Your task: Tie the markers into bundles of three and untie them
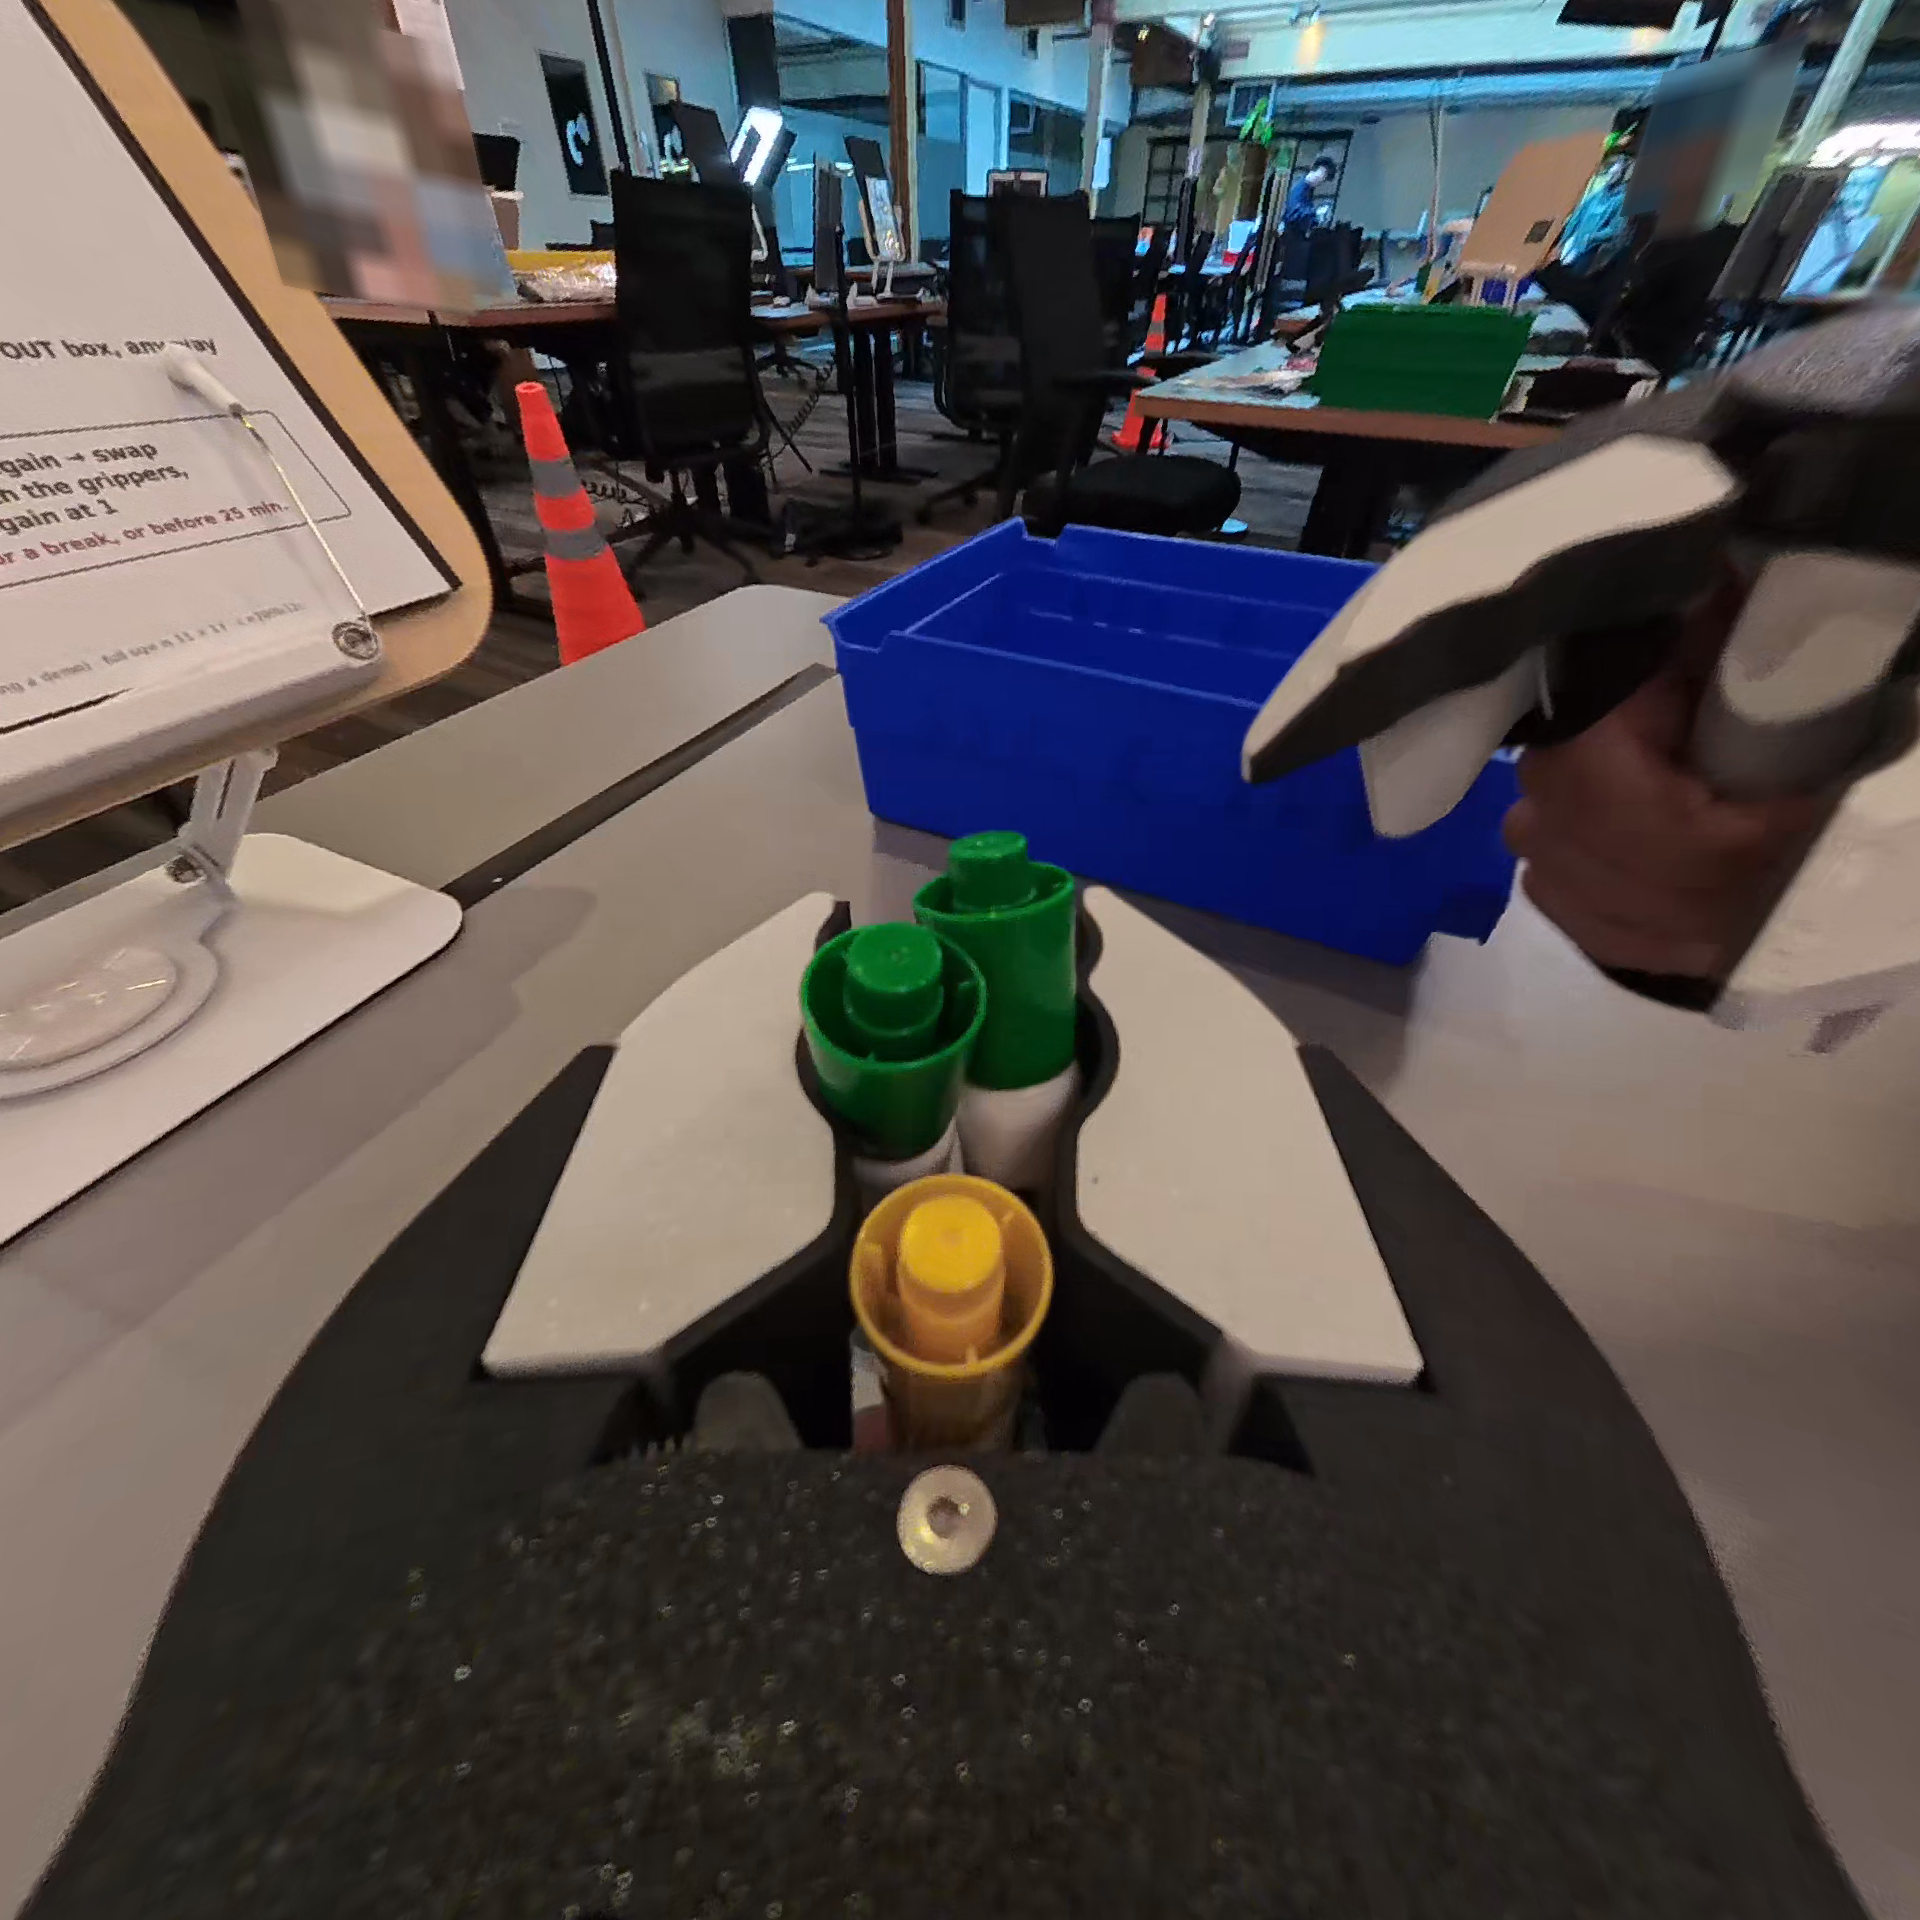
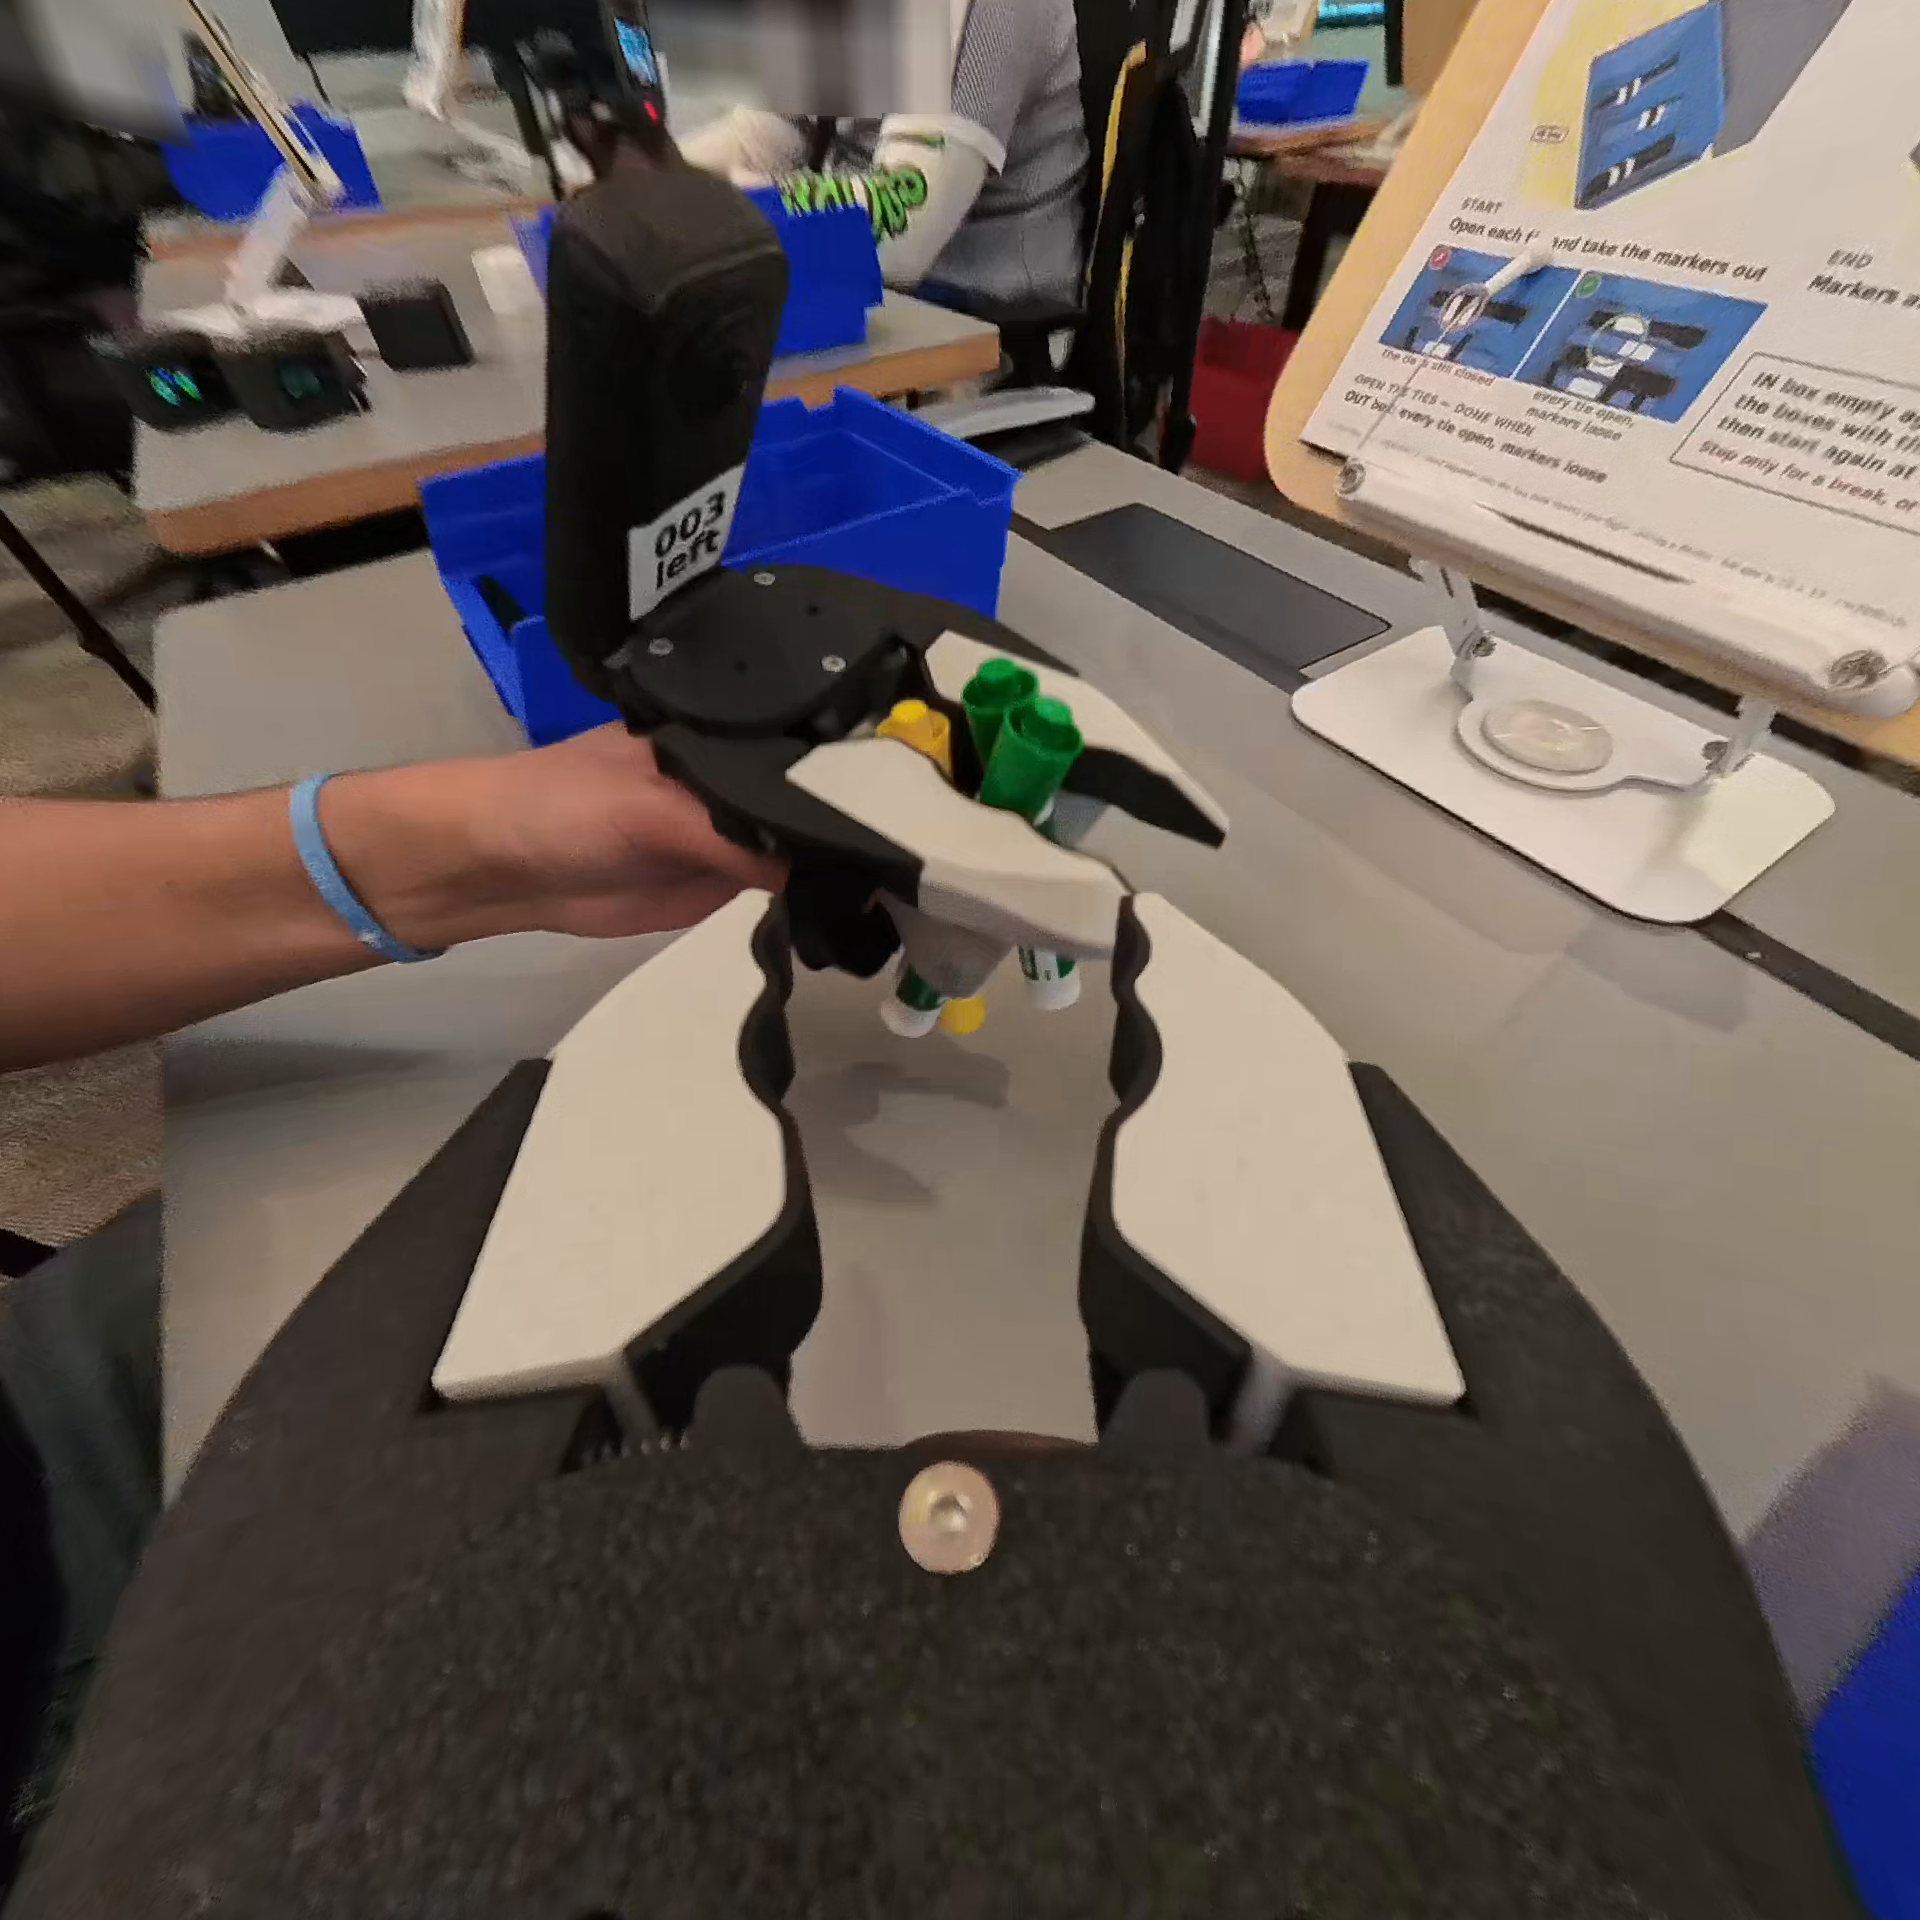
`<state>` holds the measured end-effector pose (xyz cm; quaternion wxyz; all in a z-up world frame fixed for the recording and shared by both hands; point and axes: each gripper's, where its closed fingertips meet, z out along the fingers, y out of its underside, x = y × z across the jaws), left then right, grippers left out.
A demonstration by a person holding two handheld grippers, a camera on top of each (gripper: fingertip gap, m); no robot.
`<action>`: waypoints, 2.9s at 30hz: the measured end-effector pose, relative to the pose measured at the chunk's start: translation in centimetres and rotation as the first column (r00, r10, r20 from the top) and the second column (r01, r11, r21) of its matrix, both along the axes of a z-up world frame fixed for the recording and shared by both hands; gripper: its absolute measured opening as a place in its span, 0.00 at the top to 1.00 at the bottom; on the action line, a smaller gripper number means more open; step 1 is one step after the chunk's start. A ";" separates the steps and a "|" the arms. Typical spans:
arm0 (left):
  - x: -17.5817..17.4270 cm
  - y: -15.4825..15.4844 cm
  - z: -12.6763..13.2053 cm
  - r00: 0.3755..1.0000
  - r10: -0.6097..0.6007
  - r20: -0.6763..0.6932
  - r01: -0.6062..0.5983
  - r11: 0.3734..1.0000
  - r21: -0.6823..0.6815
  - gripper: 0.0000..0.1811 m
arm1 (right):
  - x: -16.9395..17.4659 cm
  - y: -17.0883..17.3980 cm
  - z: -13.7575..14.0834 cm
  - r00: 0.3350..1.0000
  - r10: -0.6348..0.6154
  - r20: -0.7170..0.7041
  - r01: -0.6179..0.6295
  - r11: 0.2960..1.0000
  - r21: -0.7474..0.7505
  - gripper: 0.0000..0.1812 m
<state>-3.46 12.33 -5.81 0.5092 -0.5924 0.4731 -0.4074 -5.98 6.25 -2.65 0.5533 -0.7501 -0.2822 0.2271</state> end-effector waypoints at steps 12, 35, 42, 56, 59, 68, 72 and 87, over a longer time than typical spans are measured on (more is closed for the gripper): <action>-1.3 2.1 -1.3 0.997 -0.003 0.072 0.007 0.999 -0.054 0.79 | 1.5 0.9 -3.7 0.985 -0.098 0.143 0.109 0.992 -0.070 0.69; -2.5 2.9 1.9 0.986 -0.039 0.161 0.051 0.996 -0.073 0.62 | 3.3 -0.5 -6.6 0.986 -0.166 0.016 0.167 0.981 -0.102 0.67; -10.2 1.5 10.6 0.931 0.084 0.356 -0.045 0.992 -0.118 0.69 | 3.8 -1.2 -9.8 0.978 -0.204 0.048 0.208 0.974 -0.092 0.70; -16.5 -10.2 -4.9 0.949 0.264 -0.173 -0.299 0.927 -0.227 0.62 | 6.2 -2.4 -16.3 0.934 -0.236 0.267 0.327 0.867 -0.376 0.60; -16.8 -12.1 -4.6 0.955 0.257 -0.148 -0.284 0.937 -0.203 0.59 | 7.8 -1.7 -16.4 0.878 -0.295 0.378 0.412 0.867 -0.280 0.46; -18.3 -12.9 -4.6 0.969 0.228 -0.099 -0.240 0.961 -0.137 0.62 | 7.3 0.6 -17.9 0.876 -0.236 0.421 0.402 0.840 -0.365 0.22; -18.3 -12.9 -5.1 0.968 0.218 -0.126 -0.232 0.966 -0.112 0.63 | 7.1 0.7 -17.6 0.885 -0.215 0.414 0.372 0.860 -0.350 0.31; -17.0 -10.0 -3.9 0.954 0.261 -0.151 -0.281 0.950 -0.134 0.65 | 7.6 0.0 -14.2 0.913 -0.330 0.242 0.393 0.870 -0.298 0.49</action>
